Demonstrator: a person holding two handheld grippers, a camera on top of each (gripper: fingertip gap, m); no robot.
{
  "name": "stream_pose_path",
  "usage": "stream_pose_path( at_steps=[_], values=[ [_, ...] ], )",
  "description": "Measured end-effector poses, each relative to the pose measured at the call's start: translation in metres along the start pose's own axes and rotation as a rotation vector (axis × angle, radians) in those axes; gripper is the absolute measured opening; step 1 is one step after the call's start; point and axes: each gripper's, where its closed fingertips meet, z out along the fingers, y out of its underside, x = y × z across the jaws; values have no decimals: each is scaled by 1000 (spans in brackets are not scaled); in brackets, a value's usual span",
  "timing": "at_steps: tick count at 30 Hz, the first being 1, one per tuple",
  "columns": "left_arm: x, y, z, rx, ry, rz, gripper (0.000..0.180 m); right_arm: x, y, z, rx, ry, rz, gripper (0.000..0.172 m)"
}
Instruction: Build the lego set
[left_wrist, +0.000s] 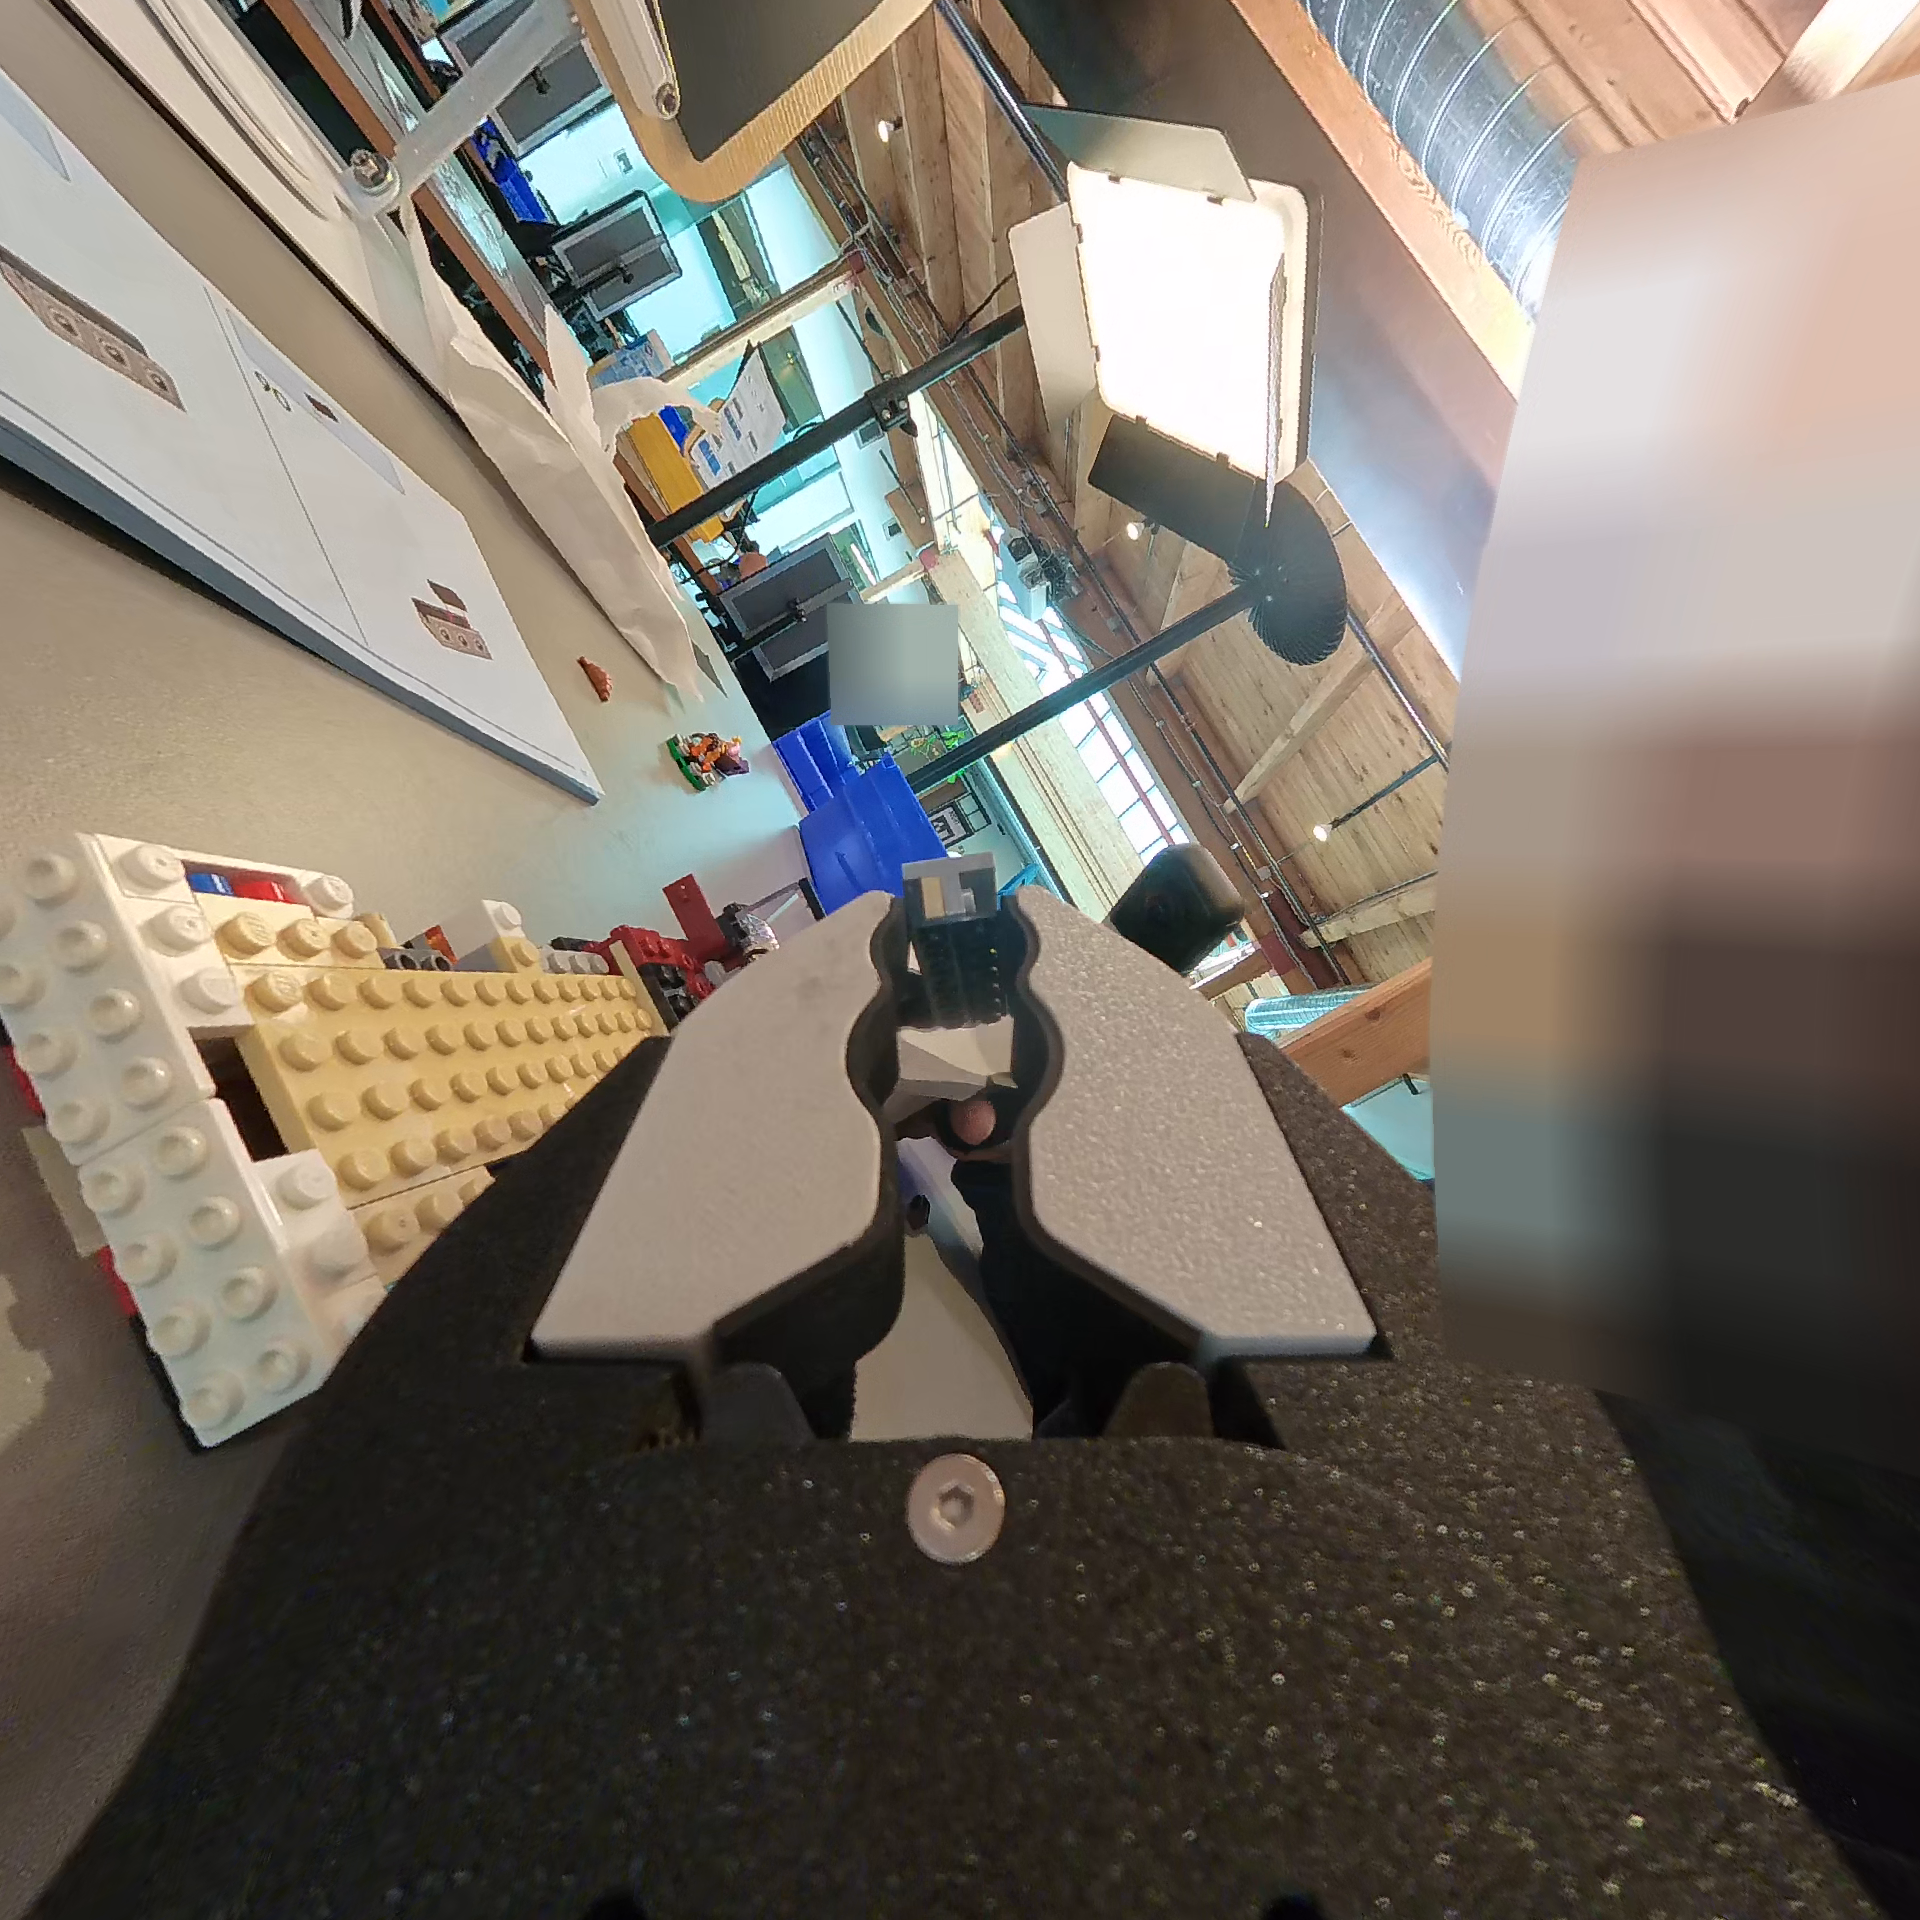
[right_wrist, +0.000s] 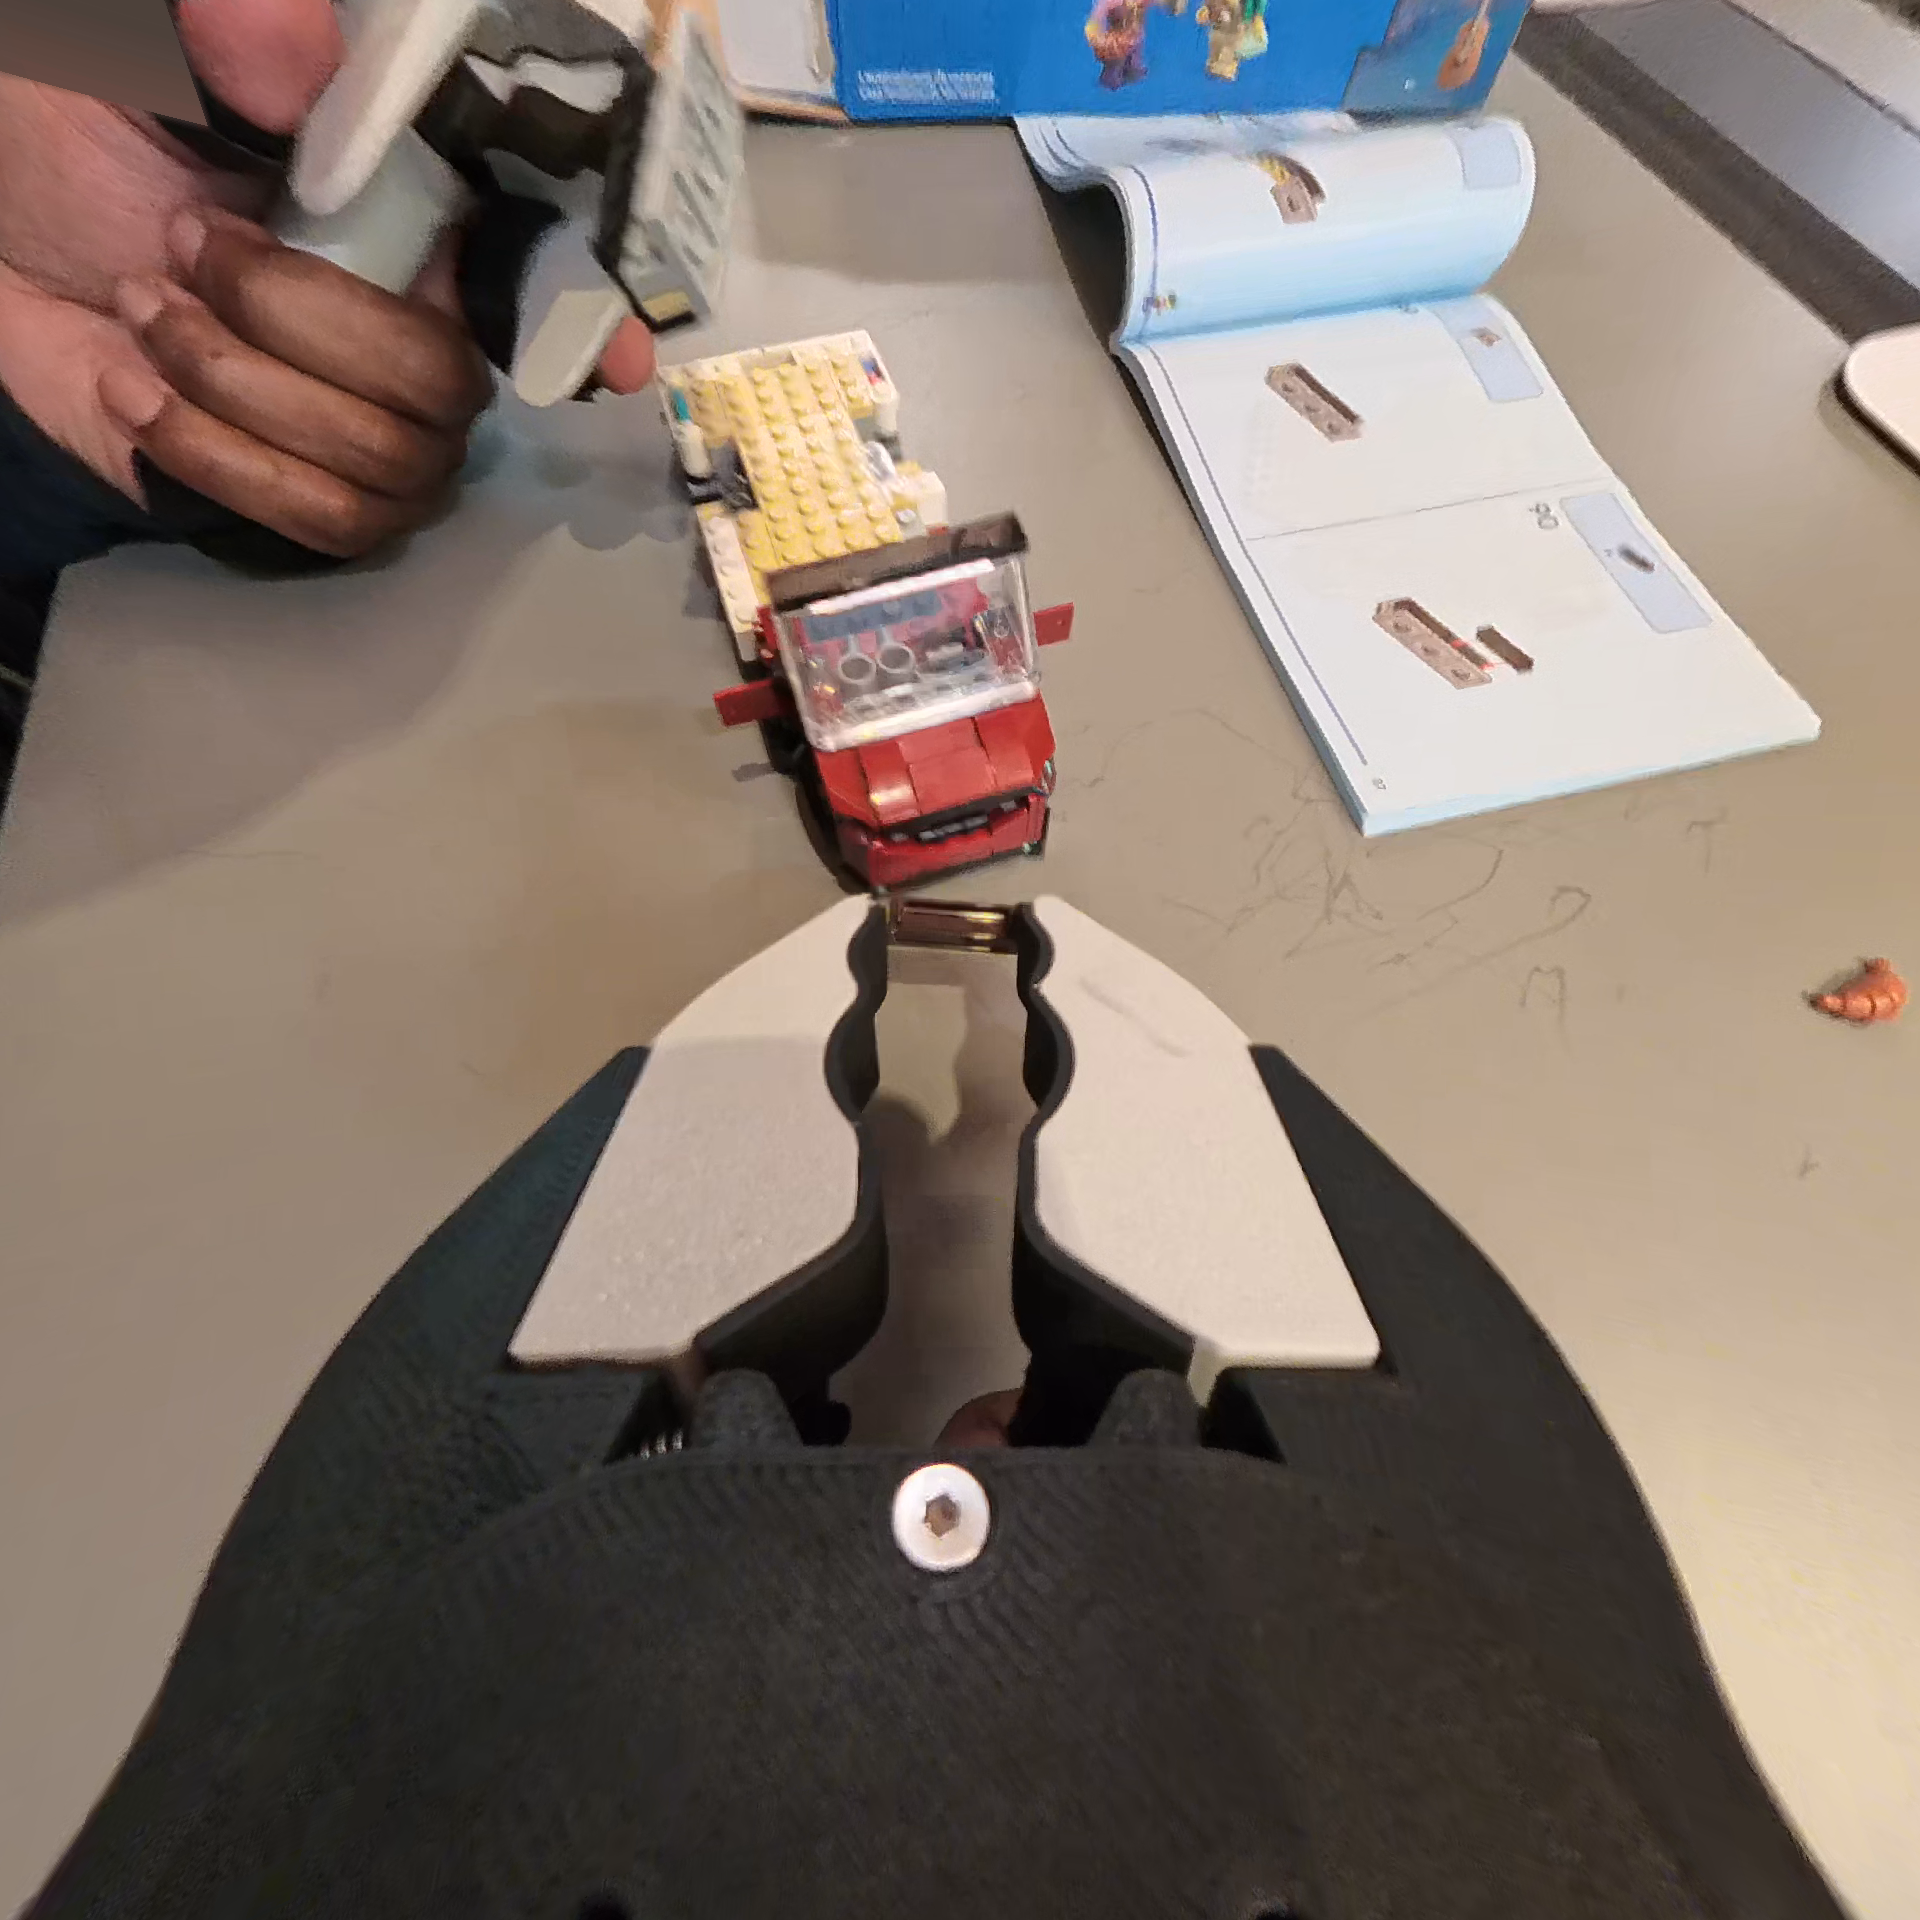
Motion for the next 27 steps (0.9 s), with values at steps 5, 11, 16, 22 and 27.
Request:
stream_pose_path(
  at_steps=[5,11,16,22,27],
  values=[
    [0,0,0,-1,-2,0,17,13,29,5,-187,81,42,24],
    [-1,0,1,0,-5,1,16,12,34,6,-218,91,39,24],
    [0,0,1,0,-6,5,16,12,34,2,-204,82,28,30],
    [-1,0,1,-1,-10,10,16,17,33,-2,-186,88,-32,32],
    [0,1,1,0,-11,22,16,22,36,2,-212,90,-15,30]
  ],
)
